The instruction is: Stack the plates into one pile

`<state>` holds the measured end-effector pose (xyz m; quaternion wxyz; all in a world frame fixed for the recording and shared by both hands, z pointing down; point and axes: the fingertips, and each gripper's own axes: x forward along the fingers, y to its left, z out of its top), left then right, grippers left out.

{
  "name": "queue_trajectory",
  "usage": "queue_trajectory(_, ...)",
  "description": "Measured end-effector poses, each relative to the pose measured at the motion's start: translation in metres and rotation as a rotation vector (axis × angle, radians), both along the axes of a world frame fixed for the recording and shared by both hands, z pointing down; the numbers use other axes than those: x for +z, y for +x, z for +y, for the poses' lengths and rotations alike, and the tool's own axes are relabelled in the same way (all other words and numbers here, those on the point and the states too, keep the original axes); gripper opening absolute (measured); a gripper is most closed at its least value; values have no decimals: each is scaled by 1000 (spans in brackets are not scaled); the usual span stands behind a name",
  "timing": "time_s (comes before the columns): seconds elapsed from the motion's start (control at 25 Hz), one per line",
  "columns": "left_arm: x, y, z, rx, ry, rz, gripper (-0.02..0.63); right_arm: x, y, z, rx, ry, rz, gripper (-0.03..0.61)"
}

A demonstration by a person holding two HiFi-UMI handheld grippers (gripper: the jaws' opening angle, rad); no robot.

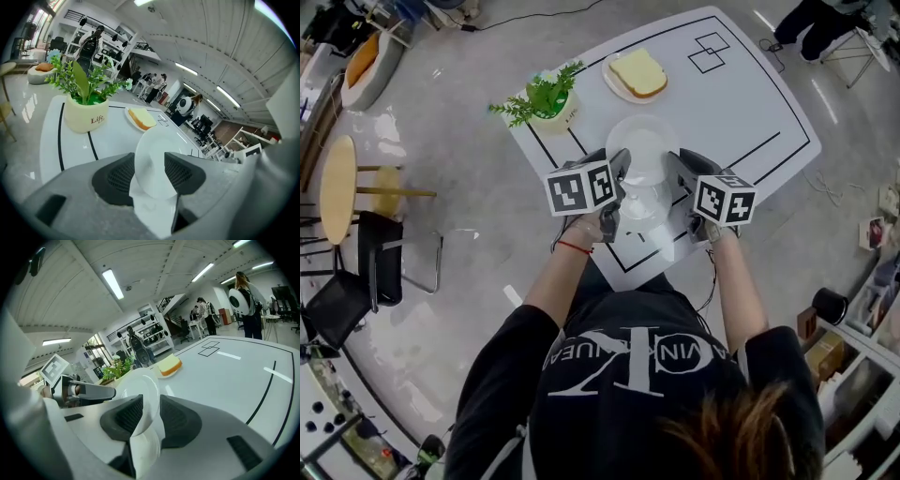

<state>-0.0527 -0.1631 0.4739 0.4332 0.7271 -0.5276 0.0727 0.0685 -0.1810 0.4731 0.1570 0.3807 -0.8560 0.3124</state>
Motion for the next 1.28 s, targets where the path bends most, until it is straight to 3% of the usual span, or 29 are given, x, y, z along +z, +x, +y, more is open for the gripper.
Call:
queue_trajectory(0.6, 35, 3, 67, 190, -139, 4, 229, 23, -2, 68, 130, -83, 9, 115)
queue_trajectory(1.28, 60, 19, 89, 310, -215, -48, 268, 56, 9, 96, 115, -123, 150, 120)
